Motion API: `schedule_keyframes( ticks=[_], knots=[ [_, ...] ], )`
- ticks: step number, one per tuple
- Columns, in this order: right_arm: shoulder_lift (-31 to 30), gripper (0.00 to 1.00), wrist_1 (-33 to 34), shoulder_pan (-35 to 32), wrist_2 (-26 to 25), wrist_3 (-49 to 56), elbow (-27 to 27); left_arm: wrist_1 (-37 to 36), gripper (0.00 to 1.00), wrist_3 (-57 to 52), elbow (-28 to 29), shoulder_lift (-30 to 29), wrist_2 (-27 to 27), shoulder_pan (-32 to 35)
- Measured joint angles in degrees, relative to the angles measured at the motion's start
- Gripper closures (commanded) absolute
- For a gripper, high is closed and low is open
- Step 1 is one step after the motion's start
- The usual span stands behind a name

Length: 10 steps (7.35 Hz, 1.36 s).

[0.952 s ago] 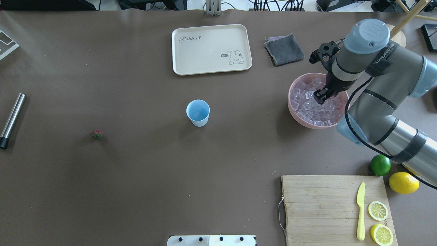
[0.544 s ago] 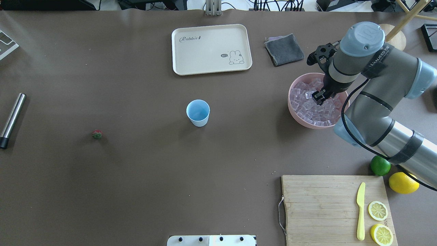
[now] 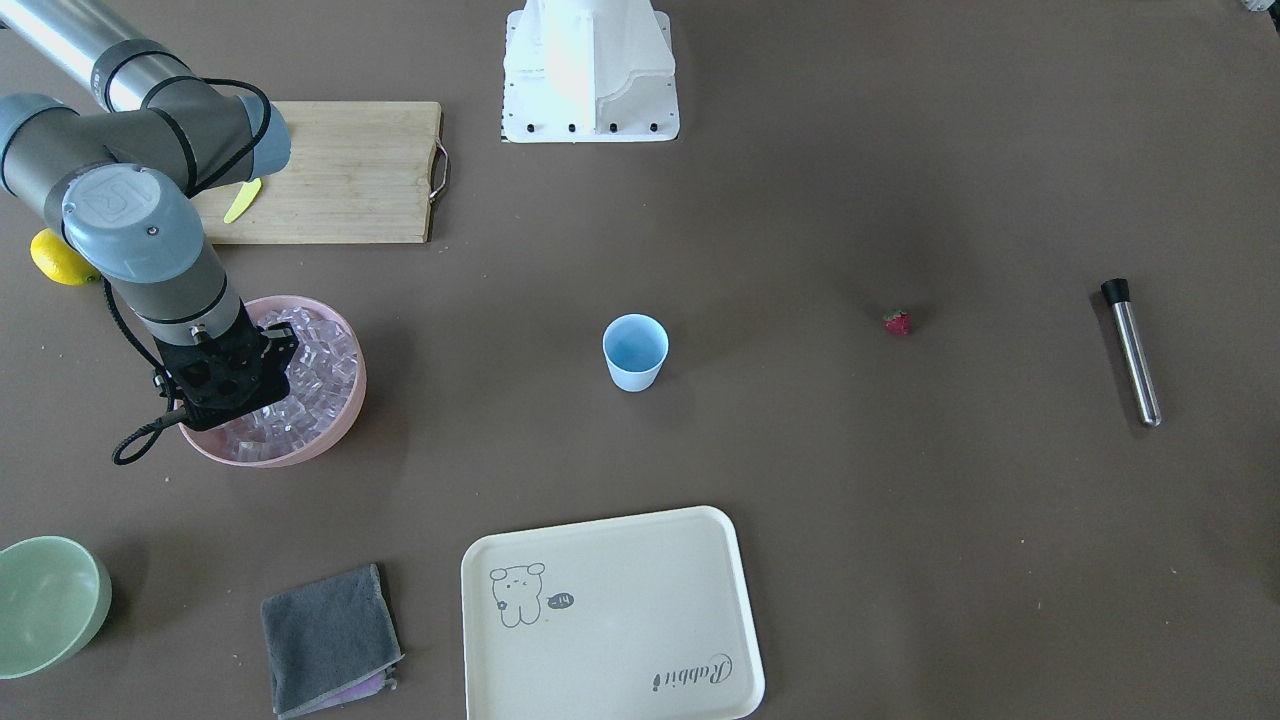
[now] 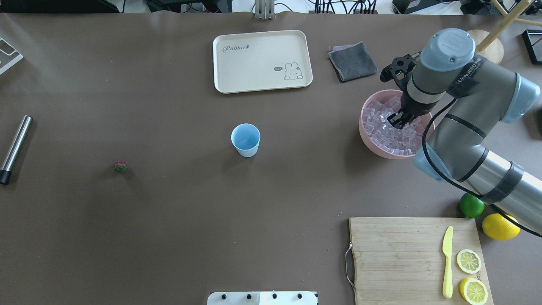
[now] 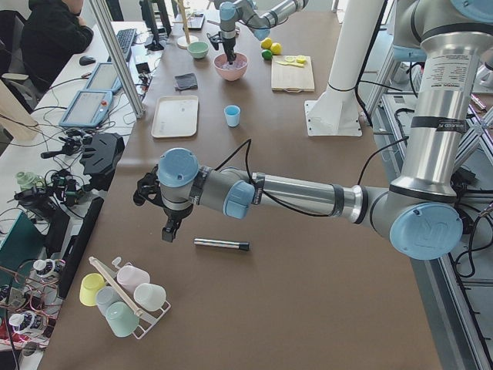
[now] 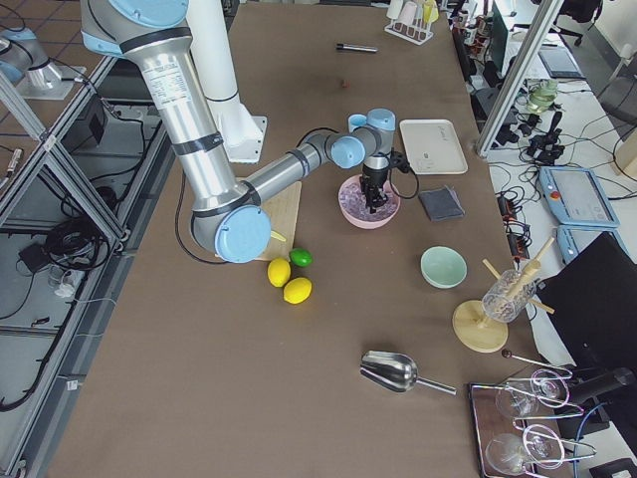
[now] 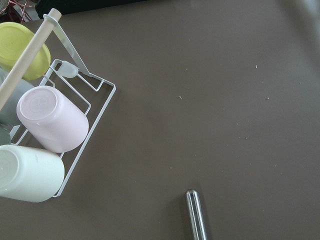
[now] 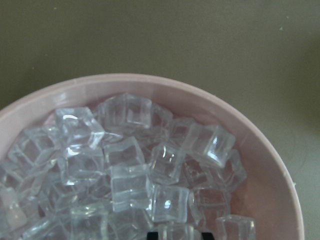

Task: Mash ice and strawberries in cup
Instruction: 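Reach the right gripper into the pink bowl and grasp an ice cube, then carry the ice cube with the right gripper over the light-blue cup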

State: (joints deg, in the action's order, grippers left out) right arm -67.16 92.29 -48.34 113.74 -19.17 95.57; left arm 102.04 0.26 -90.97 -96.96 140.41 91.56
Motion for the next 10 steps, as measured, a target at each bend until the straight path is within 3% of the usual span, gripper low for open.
schedule_keyframes(
  ticks=[5,7,10],
  knots=[
    [3.27,0.90,0.06,-3.83,2.64,-1.89,2.20,0.00,0.02,0.00,-0.06,-0.02,-0.05,-0.05],
    [8.27,0.92,0.02,-2.61,3.35,-12.87,2.49,0.00,0.02,0.00,-0.16,0.00,-0.07,0.00],
    [18.90,0.92,0.11,7.27,-4.65,-34.62,0.79,0.00,0.02,0.08,-0.34,-0.36,-0.25,-0.06]
  ],
)
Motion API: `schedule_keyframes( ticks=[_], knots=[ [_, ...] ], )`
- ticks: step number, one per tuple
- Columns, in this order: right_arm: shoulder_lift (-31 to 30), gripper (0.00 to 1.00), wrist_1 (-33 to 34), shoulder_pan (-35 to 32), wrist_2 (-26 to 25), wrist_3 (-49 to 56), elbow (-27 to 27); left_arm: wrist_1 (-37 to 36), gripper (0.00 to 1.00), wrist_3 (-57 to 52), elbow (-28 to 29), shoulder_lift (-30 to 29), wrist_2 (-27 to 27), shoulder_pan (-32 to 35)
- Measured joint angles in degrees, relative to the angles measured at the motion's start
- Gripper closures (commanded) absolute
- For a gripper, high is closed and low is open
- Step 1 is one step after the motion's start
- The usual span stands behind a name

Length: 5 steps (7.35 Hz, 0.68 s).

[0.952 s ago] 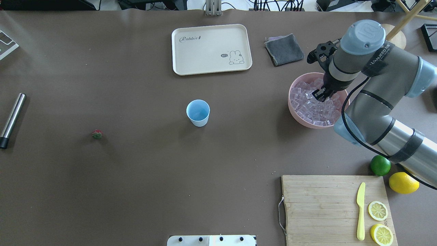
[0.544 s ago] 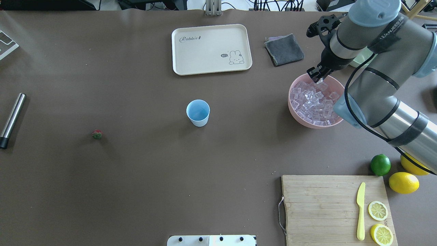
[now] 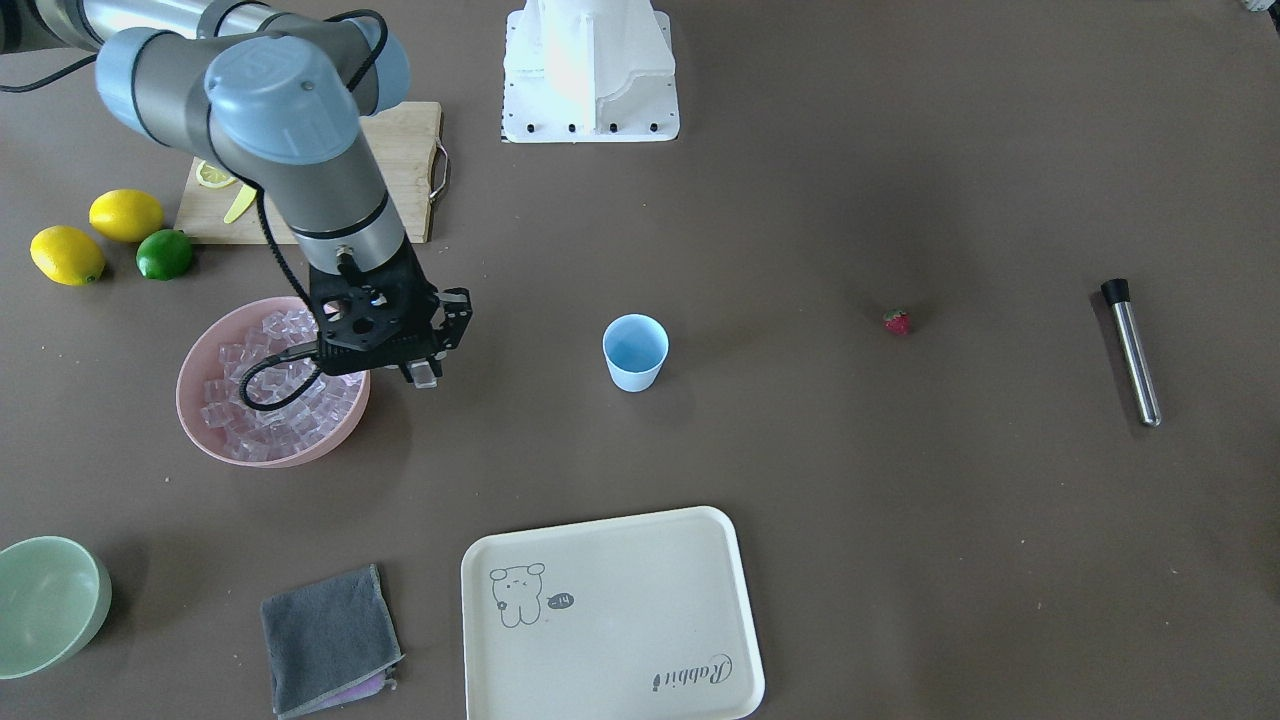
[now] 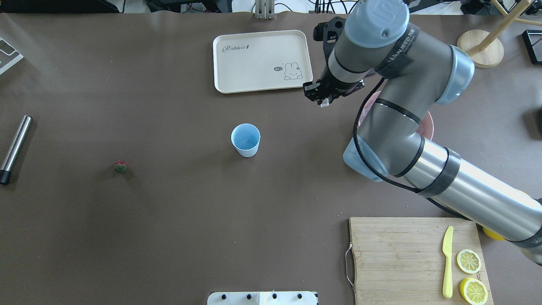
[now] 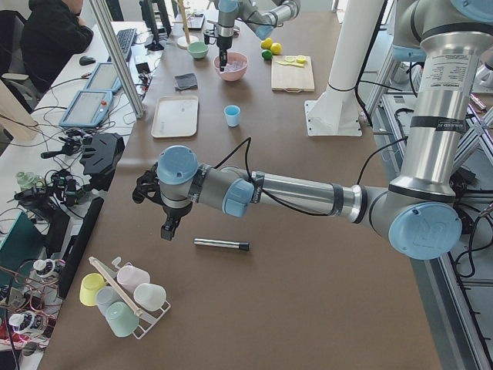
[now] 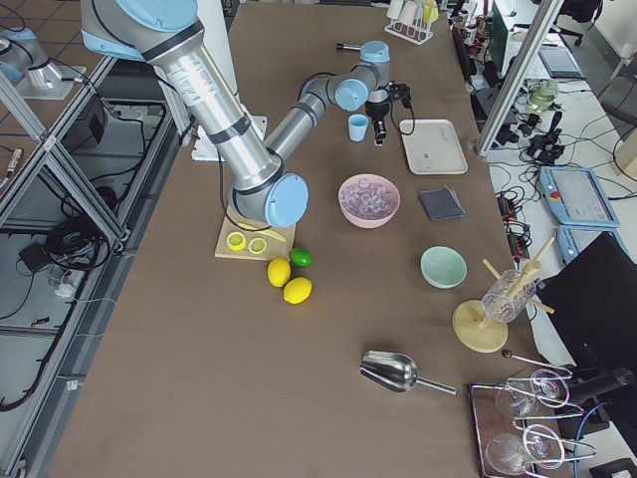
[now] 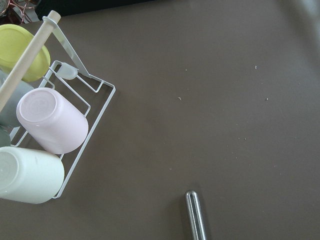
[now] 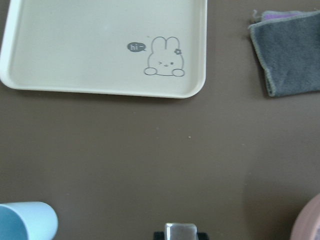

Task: Mash ice and strawberries in cup
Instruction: 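Carry the ice cube with the right gripper over the light-blue cup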

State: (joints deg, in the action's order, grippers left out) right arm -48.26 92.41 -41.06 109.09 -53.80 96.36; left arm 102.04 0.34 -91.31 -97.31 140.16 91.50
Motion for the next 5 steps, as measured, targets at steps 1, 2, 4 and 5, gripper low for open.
schedule_keyframes(
  ticks=[1,2,4,5],
  knots=[
    [4.38,0.92,-0.13,3.44,-3.74,-5.83,-2.61,0.00,0.02,0.06,-0.15,-0.03,0.04,0.00],
    [8.27,0.93,-2.09,6.51,-7.45,-10.78,-6.26,0.00,0.02,0.11,-0.35,0.06,0.13,0.00],
    [11.09,0.92,-10.85,10.31,-12.50,-17.67,-12.69,-0.06,0.02,0.20,-0.43,-0.06,0.24,0.00],
    [11.19,0.88,-13.00,11.46,-14.24,-18.87,-13.92,-0.18,0.02,0.24,-0.43,-0.19,0.25,0.00]
  ],
)
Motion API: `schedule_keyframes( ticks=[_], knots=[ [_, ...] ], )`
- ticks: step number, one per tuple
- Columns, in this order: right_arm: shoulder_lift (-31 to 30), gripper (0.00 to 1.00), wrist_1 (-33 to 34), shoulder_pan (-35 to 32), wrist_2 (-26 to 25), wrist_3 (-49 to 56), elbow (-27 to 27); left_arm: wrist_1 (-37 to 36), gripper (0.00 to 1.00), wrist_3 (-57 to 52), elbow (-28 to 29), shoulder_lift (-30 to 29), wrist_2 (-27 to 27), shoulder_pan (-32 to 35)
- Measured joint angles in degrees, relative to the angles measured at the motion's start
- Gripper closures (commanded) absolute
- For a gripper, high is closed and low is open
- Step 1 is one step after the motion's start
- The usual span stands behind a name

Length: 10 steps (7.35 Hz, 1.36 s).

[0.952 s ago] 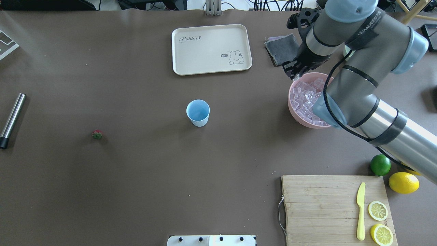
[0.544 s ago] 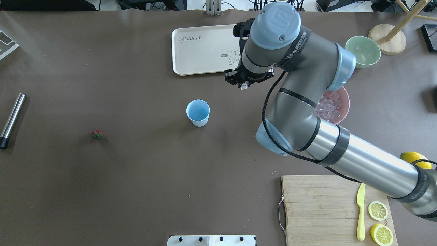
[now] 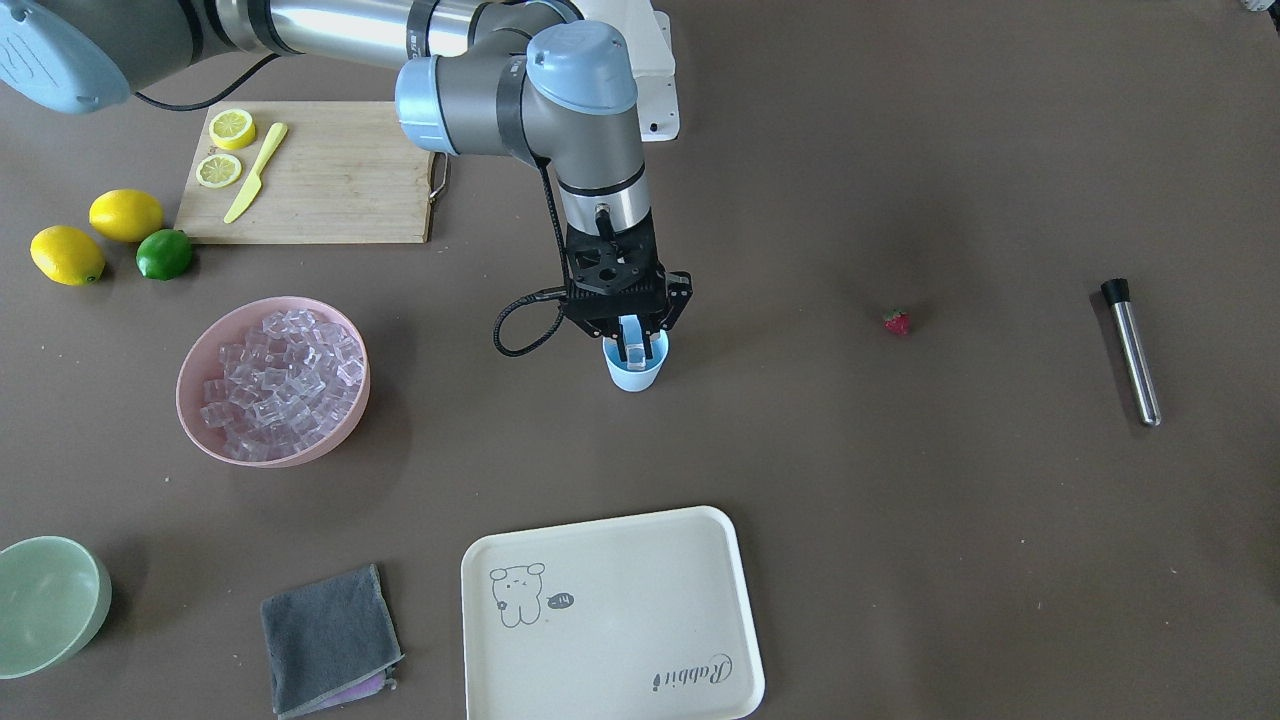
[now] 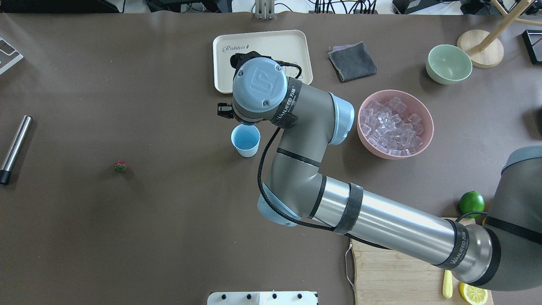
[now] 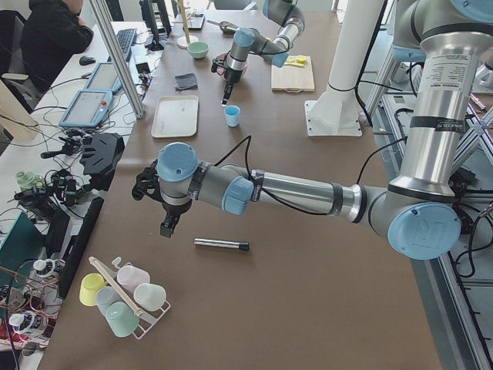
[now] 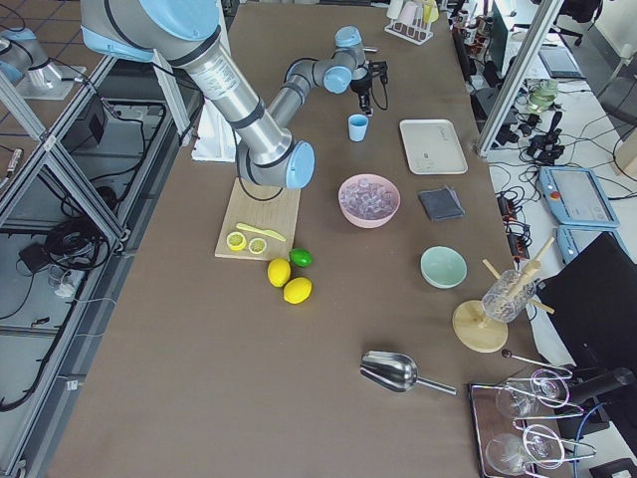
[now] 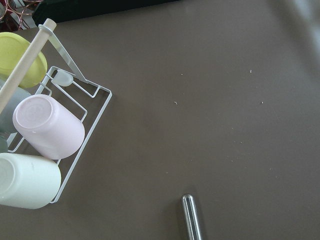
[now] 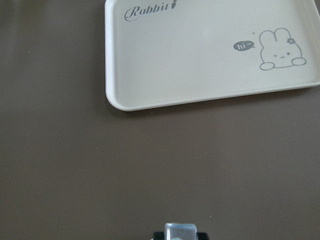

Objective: Mash ice and strawberries in cup

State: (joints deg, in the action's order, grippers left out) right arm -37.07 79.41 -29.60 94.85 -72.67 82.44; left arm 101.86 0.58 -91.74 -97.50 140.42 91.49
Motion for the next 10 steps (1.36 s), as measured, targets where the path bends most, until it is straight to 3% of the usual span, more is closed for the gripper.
schedule_keyframes(
  ticks=[2,3,4,5,7,10],
  knots=[
    [-0.27,0.86,-1.14,0.92,-0.93,-0.45,-0.09,-0.13,0.02,0.09,0.01,-0.08,0.01,0.00],
    [-0.62,0.72,-1.23,1.31,-0.97,-0.43,0.04,-0.16,0.02,0.11,0.00,0.00,0.05,0.00],
    [-0.91,0.06,-1.26,1.67,-0.98,-0.40,0.12,-0.17,0.02,0.12,0.00,0.06,0.09,0.00],
    [-1.16,0.01,-1.21,1.83,-0.98,-0.43,0.29,-0.15,0.02,0.12,-0.01,0.12,0.11,0.00],
    [-2.42,0.00,-0.51,1.74,-0.17,-0.12,2.23,-0.12,0.02,0.12,-0.47,0.33,0.12,0.00],
    [-8.97,0.01,3.04,-1.89,4.51,3.86,9.49,-0.17,0.02,0.12,-0.91,0.41,0.12,0.00]
  ],
)
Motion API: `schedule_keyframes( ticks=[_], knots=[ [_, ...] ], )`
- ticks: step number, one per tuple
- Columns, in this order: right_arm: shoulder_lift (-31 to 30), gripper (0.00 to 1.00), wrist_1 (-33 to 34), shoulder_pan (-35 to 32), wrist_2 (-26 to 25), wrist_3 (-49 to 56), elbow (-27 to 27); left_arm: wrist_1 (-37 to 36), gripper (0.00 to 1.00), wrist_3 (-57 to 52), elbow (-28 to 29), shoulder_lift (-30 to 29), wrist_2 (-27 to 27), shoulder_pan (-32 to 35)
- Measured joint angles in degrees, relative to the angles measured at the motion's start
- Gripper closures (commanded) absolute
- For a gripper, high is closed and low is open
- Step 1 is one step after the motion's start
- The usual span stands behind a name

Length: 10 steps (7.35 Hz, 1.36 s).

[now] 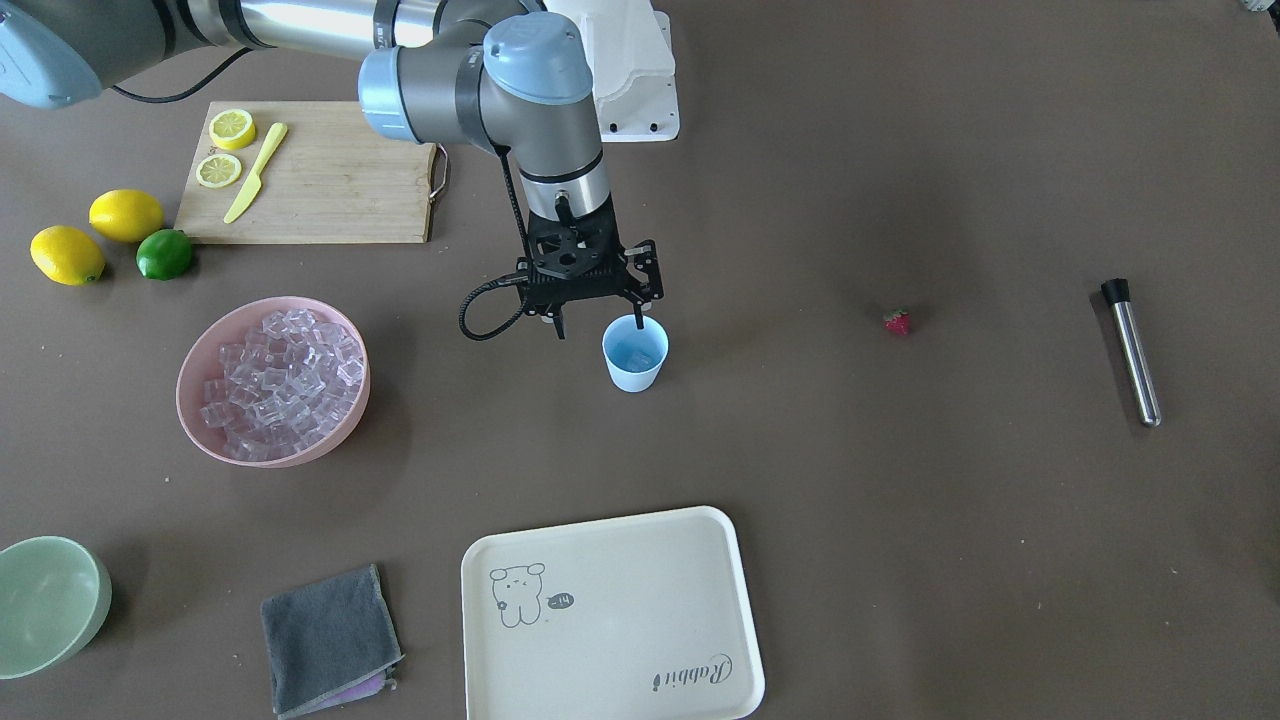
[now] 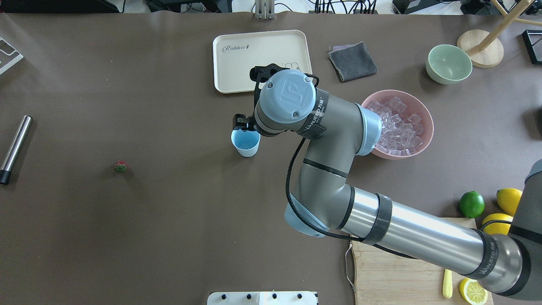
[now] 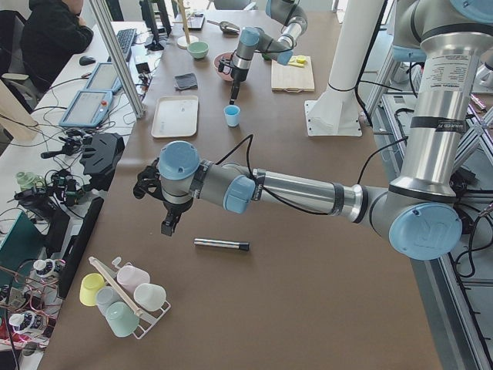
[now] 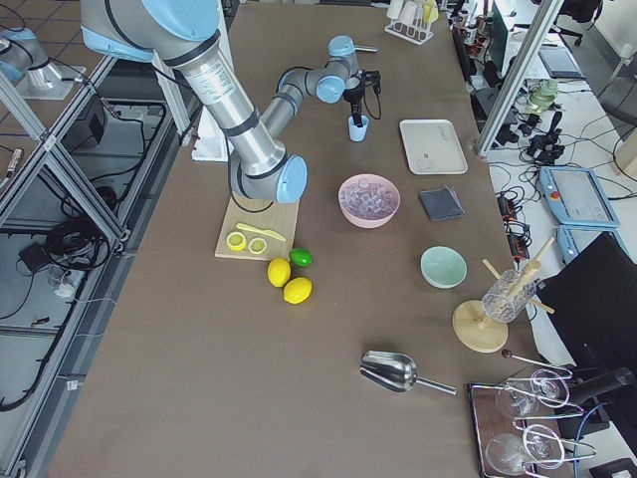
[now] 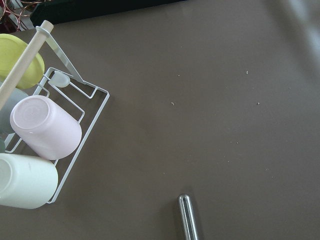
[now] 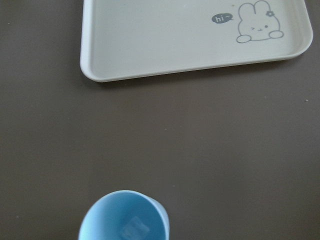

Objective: Mash ice and strawberries in cup

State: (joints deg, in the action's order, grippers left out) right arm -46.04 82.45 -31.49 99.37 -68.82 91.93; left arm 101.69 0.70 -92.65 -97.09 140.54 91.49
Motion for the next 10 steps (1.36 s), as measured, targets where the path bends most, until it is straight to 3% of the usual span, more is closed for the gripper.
schedule_keyframes(
  ticks=[4,7,10],
  knots=[
    [-12.43,0.01,1.81,-16.24,14.06,17.51,4.19,0.00,0.02,0.08,-0.29,-0.03,0.08,-0.06],
    [-15.22,0.05,1.79,-18.13,13.56,22.71,2.30,-0.02,0.02,0.14,-0.39,-0.17,0.01,-0.09],
    [-16.13,0.09,1.98,-17.98,12.29,36.36,1.09,-0.03,0.02,0.18,-0.34,-0.24,0.02,-0.09]
  ],
)
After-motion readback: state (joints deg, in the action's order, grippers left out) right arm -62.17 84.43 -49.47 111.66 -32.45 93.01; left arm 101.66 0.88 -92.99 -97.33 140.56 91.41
